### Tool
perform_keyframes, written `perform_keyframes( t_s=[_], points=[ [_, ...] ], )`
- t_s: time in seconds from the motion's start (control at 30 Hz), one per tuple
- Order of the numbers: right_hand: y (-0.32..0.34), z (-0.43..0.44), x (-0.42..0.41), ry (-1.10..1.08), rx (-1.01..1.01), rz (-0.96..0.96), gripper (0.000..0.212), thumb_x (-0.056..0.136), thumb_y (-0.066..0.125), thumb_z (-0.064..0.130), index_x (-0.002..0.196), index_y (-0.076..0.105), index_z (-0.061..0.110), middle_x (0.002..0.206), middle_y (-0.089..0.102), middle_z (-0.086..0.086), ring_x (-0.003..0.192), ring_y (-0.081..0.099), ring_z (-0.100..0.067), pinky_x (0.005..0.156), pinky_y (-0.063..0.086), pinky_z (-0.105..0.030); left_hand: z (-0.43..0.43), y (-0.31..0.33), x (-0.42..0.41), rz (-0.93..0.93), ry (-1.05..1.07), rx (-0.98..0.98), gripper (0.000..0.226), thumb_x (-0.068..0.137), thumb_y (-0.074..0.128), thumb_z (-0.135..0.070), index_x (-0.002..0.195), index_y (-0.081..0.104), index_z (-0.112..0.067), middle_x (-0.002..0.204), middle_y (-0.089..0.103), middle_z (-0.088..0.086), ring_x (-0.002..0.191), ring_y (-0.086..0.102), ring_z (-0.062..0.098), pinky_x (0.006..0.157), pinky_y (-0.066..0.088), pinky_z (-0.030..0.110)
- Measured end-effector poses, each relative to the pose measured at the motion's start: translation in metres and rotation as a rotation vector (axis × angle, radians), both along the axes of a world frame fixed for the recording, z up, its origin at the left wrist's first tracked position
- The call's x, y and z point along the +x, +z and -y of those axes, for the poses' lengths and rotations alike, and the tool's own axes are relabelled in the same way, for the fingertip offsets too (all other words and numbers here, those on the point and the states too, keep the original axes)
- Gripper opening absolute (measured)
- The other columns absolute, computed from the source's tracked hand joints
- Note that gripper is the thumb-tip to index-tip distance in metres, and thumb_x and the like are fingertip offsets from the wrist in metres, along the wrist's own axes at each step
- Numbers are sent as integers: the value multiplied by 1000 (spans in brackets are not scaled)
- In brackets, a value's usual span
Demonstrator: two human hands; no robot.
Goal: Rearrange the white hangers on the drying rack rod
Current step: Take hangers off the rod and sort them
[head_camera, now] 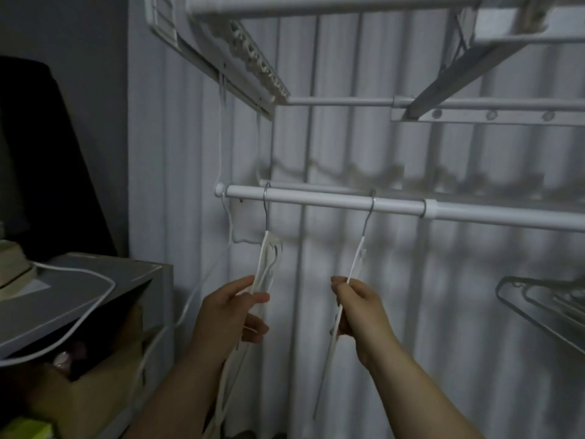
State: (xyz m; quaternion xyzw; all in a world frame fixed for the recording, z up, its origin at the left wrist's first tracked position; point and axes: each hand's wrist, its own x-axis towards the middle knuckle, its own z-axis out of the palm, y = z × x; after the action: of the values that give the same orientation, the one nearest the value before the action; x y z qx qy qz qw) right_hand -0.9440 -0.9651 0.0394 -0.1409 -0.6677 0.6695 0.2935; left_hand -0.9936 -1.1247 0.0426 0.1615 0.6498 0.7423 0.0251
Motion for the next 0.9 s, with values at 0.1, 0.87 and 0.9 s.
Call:
perform_keyframes(
  t_s=[0.1,0.87,0.9],
  points=[
    [-2,5,-7,-40,-18,-55,24,88,52,19,66,52,9,51,31,-2,34,32,-8,34,39,-19,5,0,-6,18,17,0,35,86,49,2,120,56,-3,73,62,6,28,53,7,30,42,13],
    [12,56,-50,155,159,160,46,93,43,38,56,50,10,49,42,-3,40,43,-12,48,47,-27,16,-7,-21,-69,22,-168,38,83,52,-8,119,58,-16,47,61,7,28,47,9,32,36,12],
    [12,54,-50,150,156,156,47,93,43,38,56,50,10,49,43,-3,41,43,-13,49,47,-27,16,-7,-20,-72,22,-170,37,83,51,-9,119,58,-16,51,62,10,28,46,9,33,36,13]
  ],
)
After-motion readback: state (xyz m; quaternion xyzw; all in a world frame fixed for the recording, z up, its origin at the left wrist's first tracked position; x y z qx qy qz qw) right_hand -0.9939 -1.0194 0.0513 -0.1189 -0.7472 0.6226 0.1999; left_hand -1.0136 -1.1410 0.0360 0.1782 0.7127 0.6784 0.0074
